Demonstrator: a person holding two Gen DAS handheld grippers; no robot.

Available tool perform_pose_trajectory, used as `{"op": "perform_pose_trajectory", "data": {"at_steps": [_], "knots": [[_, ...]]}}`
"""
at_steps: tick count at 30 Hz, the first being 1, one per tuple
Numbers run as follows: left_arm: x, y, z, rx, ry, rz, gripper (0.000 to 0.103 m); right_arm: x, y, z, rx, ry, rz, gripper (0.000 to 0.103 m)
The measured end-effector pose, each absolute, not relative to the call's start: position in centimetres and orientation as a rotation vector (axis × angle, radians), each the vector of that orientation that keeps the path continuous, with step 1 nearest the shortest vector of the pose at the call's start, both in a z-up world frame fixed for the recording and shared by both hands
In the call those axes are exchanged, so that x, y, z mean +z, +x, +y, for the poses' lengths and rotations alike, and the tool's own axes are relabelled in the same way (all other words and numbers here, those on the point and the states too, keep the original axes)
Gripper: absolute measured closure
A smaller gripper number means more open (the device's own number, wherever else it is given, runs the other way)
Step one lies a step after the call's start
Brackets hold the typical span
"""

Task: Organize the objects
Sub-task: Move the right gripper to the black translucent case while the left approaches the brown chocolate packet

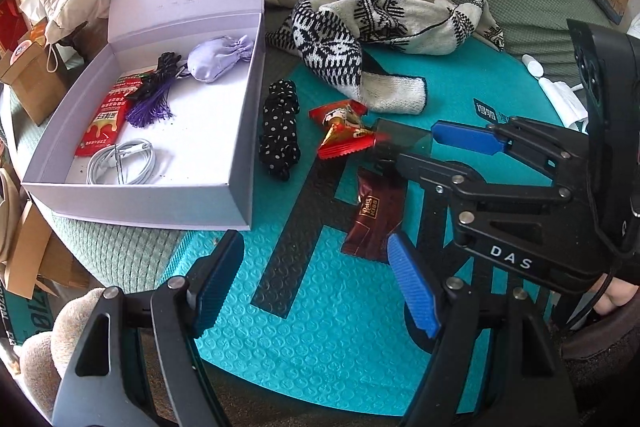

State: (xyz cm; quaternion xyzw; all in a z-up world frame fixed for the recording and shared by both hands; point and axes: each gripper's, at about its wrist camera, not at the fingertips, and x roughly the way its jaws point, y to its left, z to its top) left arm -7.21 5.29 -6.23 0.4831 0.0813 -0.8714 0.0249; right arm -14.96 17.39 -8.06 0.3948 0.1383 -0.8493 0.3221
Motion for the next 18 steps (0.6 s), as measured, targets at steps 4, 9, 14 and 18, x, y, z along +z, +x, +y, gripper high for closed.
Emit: {"op": "perform_pose_trajectory", "data": {"at_steps": [4, 9, 14, 18], "knots": [[-6.6, -7.6, 5.6, -2.705, 1.518, 0.250, 0.030, -8.6, -15.7, 16.7, -2.212, 1.031, 0.403, 0.056], [-7.1, -8.0, 6.0, -2.716, 1.550, 0.255, 0.030, -8.8, -16.2, 16.6, -2.196, 1.023, 0.391, 0.056], [-7.4, -8.6, 6.4, -2.732, 1.562, 0.263, 0.030, -8.8, -16.3, 16.9, -2.191, 1.024, 0.361, 0.056], [-7.7, -9.0, 6.7, -2.750, 1.563, 0.259, 0.030, -8.8, -16.4, 17.2, -2.210, 1.029, 0.336, 0.057]]}}
